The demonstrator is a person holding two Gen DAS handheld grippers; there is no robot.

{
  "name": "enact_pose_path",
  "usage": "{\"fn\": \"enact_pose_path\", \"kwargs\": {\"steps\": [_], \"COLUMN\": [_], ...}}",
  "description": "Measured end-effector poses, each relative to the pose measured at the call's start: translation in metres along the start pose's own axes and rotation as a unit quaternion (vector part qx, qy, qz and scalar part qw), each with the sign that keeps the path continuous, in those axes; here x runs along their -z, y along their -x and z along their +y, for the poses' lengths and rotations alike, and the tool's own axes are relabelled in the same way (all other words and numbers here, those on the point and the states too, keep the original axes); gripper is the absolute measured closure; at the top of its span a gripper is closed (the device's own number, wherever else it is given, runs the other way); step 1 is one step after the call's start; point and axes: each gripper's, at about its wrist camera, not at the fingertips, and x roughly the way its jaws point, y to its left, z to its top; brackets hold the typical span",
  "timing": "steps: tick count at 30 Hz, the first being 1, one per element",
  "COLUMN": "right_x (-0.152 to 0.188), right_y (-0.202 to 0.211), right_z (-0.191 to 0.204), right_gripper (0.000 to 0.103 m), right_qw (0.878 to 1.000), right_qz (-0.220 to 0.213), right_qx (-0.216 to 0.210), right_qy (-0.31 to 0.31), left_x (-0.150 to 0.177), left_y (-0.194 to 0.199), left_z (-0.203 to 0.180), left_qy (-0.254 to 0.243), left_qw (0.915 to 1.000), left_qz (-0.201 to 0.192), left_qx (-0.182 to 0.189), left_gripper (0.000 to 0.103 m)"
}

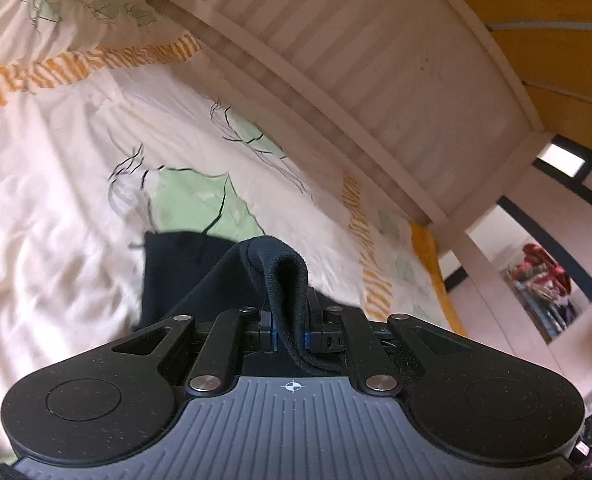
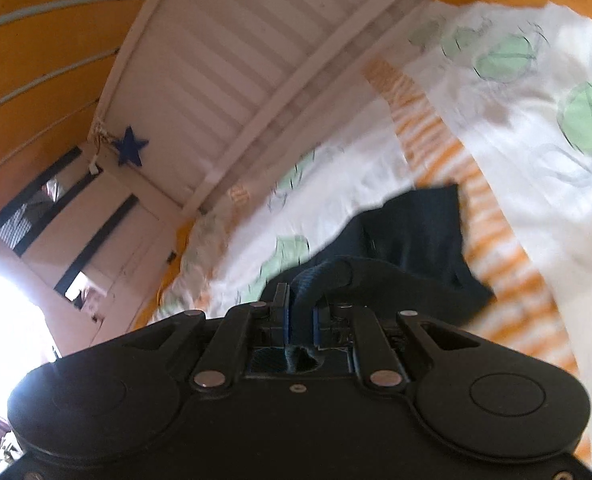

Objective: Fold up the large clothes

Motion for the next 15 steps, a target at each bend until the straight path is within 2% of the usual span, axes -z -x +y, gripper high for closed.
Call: {"fn": "enact_pose_path", "kwargs": {"steps": [7,11,13,15], "right_x": [-0.041,-0.046,-0.044,-0.042], "right_y": [-0.080,-0.121,-0.137,-0.149], "right_z": [-0.016,-0.037,-0.044,-0.050], "right_gripper": [0.084,0.084,0.083,0.080], "right_qw": [0.999,0.996,0.993,0.991], "right_qz": [-0.009,0.003,0.010,0.012], "right_qx": [0.052,0.092,0.113,0.128], "right_qy": [0.012,0.014,0.029,0.039], "left_x": [-0.021,-0.021,-0.018,-0.016], "left_y": [-0.079,-0.117,-0.129,-0.137], "left_z": [0.013,0.026,0.029,0.033], "left_qy": [-0.003,-0.022,-0.039,-0.038], "left_qw": [0.9985,0.9955,0.9932,0.9934], "left_qz": [0.003,0.026,0.032,0.034], "left_qx": [-0.055,-0.089,-0.105,-0.102], "left_gripper": [0.092,0.091,0.087,0.085]}}
